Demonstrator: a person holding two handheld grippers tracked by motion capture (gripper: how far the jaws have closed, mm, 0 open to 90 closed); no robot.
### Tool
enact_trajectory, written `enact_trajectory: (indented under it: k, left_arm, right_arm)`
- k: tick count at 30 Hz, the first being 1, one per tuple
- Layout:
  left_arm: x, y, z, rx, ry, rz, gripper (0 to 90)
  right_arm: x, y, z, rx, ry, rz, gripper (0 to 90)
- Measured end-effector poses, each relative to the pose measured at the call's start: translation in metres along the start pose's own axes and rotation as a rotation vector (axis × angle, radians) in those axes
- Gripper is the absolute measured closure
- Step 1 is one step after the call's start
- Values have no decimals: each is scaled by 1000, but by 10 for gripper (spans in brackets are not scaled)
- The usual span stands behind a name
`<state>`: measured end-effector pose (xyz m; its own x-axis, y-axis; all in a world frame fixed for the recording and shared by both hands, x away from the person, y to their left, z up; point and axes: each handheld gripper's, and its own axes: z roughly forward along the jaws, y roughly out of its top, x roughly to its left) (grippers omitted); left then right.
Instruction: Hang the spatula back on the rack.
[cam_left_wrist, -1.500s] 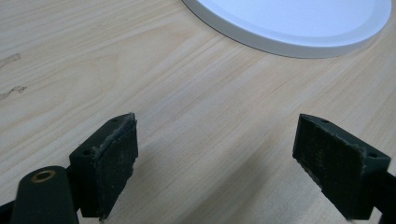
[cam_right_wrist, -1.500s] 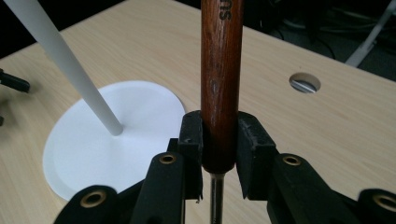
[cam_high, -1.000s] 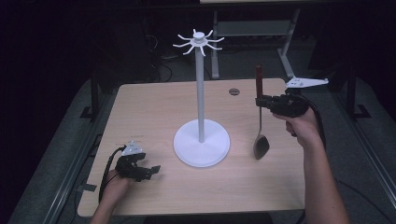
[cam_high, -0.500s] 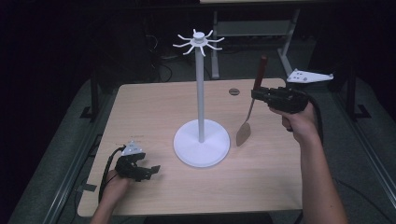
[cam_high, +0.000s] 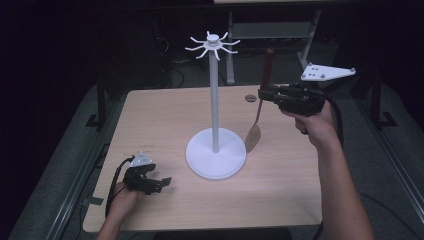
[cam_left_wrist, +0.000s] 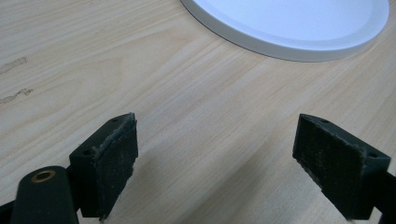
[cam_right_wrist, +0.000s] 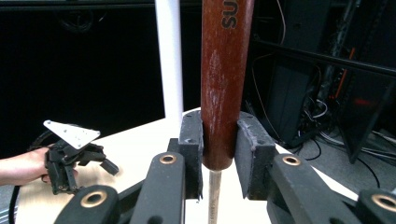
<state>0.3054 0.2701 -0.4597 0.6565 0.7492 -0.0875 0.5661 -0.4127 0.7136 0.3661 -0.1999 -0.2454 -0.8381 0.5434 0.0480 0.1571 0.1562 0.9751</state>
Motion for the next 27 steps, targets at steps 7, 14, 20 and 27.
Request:
enact_trajectory:
  k: [7,14,20,27]
  left_arm:
    - [0,0,0,1,0,2,138]
    - [0,0,0,1,0,3,138]
    - [0,0,0,-1,-1,2,138]
    - [0,0,0,-1,-3,-1,138]
  right_arm:
    - [9,9,7,-3,28,-19,732]
    - [17,18,20,8,61,-41,732]
    - [21,22,27,11,74,-51,732]
    - [24,26,34,21,82,-57,731]
